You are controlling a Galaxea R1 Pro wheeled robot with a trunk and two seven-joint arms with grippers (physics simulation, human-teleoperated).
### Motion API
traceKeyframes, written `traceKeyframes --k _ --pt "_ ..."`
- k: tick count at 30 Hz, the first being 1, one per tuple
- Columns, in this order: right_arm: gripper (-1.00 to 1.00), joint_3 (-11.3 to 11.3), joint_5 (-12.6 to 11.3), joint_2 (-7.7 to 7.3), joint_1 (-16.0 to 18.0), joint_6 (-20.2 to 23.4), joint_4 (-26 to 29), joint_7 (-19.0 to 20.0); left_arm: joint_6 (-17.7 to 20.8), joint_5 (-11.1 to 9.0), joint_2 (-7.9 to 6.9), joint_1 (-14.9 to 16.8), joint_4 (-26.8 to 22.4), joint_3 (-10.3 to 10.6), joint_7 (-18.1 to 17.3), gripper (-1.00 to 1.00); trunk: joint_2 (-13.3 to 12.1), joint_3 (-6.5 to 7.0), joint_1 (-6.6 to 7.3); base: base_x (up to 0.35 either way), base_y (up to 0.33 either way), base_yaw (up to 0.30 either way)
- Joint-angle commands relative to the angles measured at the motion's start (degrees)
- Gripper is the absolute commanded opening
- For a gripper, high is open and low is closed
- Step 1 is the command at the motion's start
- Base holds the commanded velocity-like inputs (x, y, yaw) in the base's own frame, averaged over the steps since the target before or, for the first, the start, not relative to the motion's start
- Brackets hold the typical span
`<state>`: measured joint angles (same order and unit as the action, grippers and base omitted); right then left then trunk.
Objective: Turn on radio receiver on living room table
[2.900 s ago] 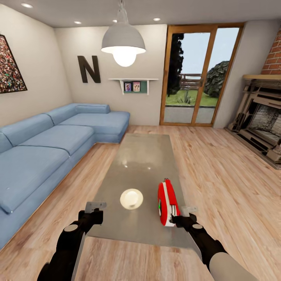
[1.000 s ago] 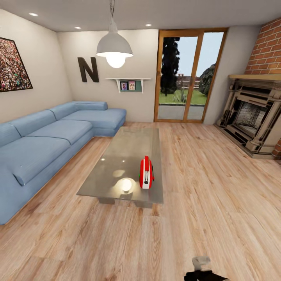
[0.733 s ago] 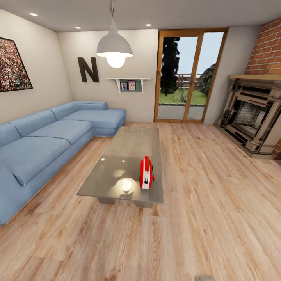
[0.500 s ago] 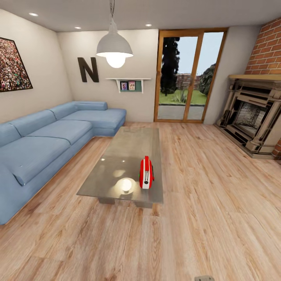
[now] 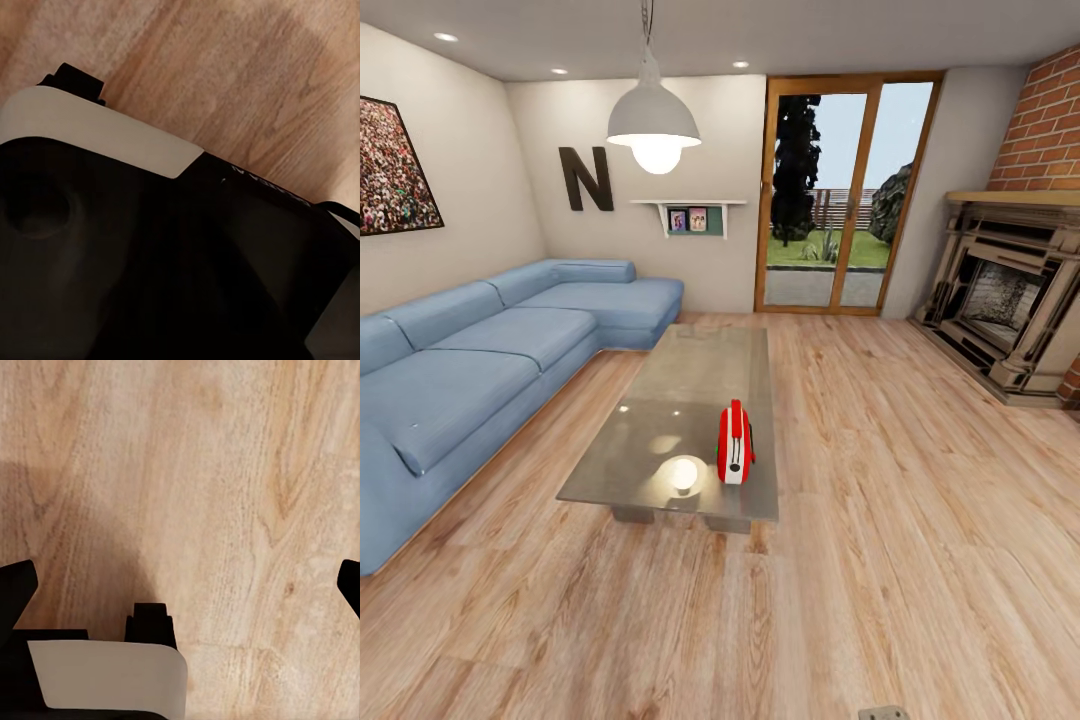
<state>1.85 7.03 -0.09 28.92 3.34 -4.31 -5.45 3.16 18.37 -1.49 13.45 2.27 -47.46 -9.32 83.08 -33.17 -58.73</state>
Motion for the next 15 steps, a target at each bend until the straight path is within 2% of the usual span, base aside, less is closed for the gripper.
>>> traceKeyframes --k 1,15 --pt "1.0 0.0 0.0 0.0 0.0 0.0 0.0 0.0 0.0 0.0 0.0 0.0 0.0 0.0 0.0 -1.0 0.0 0.0 0.0 0.0 0.0 0.0" --pt "1.0 0.0 0.0 0.0 0.0 0.0 0.0 0.0 0.0 0.0 0.0 0.0 0.0 0.0 0.0 -1.0 0.0 0.0 0.0 0.0 0.0 0.0"
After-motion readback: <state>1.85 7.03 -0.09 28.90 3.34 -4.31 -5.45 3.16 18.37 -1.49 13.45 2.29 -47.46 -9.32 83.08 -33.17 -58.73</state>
